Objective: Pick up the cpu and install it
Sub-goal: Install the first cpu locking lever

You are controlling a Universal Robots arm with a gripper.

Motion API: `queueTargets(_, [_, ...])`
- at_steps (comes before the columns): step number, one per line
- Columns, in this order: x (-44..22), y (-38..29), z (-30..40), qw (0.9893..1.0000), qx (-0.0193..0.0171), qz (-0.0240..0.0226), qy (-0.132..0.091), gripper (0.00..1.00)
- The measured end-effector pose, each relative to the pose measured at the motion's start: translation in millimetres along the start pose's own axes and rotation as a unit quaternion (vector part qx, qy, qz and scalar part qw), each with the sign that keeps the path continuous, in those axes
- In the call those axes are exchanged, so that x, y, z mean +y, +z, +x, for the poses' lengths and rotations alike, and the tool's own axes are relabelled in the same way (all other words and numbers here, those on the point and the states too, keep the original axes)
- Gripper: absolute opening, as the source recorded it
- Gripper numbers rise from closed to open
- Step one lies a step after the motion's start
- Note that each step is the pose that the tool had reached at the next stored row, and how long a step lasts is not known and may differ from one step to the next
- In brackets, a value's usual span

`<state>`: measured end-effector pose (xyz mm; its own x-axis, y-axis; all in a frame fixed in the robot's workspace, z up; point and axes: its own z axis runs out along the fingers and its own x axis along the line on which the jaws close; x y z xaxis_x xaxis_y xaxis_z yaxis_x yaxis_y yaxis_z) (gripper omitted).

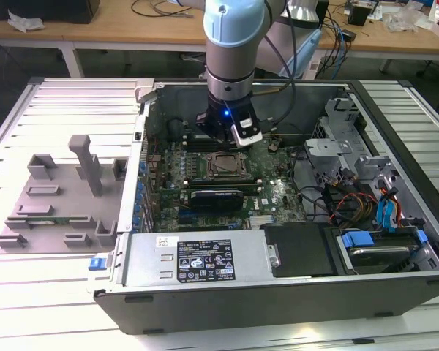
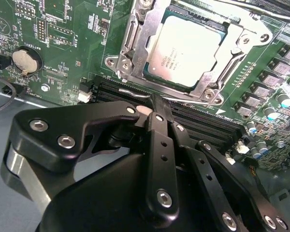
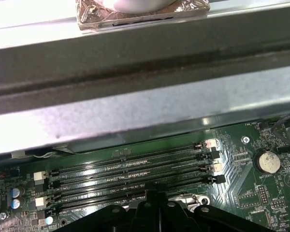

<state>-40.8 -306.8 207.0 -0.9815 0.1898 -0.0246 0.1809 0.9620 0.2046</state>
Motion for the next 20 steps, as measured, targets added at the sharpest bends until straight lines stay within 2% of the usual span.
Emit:
queueTargets(6, [0.4,0.6,-2.3,1.0,-0.0005,0.0,0.002,0.11])
queueTargets(8, [0.3,1.0,-2.3,0.9998,-0.0037,0.0004,0.018,0.11])
queueTargets(10, [1.8,1.4,-2.0,0.9997,-0.0048,0.0005,0.023,0.11])
queueTargets(20, [3.9,3.5,-1.4,0.9995,-0.0064,0.0007,0.03,0.11])
